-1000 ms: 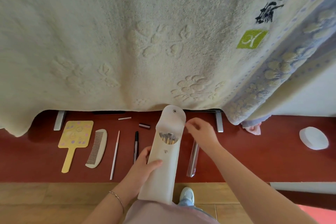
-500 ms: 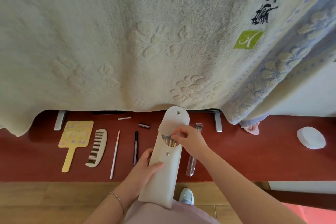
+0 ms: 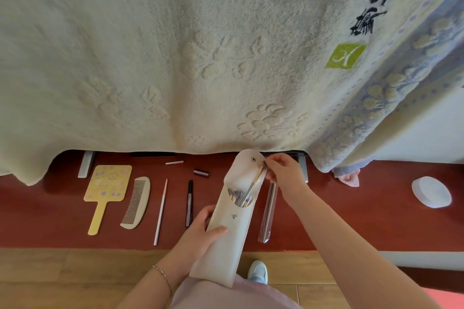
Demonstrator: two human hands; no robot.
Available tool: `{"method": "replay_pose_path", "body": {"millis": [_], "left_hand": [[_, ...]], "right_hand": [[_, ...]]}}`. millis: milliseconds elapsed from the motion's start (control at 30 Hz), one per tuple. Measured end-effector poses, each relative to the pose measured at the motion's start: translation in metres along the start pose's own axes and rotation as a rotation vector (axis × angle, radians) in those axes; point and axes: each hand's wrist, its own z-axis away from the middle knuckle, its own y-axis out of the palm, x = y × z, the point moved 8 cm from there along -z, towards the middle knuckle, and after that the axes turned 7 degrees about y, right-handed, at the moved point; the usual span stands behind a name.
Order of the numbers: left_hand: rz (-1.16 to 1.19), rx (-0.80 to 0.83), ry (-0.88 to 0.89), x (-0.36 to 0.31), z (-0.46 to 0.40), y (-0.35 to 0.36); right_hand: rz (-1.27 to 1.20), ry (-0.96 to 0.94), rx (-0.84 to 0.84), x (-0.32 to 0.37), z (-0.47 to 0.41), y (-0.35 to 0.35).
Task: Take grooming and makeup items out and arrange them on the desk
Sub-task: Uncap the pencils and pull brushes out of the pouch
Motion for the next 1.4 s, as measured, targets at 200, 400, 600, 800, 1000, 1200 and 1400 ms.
{"method": "replay_pose_path", "body": {"millis": [200,400,600,800,1000,1200,1400], "left_hand": [[0.001,-0.049,-0.033,0.008,-0.003,-0.008],[0.049,-0.088,-0.071,0.018,-0.004,-0.016],[0.038,-0.120,-0.084,0.020,-0.006,-0.016],[0.077,-0.099,-0.084,0.014,-0.004,-0.011],[0.110,-0.070,-0.077,0.009,-0.004,-0.008],[0.109,-0.067,-0.086,0.010,-0.007,-0.008],[0.126,-0.090,-0.098,0.007,-0.011,-0.013]], "right_hand": [[-0.261,0.036,-0.243,-0.003,-0.009,-0.053],[-0.120,0.051,-0.343,-0.013,-0.011,-0.075],[0.195,0.061,-0.143,-0.030,-0.020,-0.027],[0.629,-0.090,-0.120,-0.022,-0.028,0.003],[0.655,-0.177,-0.112,-0.016,-0.027,0.003],[0.291,-0.152,0.072,-0.009,-0.003,0.026],[0.339,-0.208,0.169,-0.009,0.022,0.045]]}}
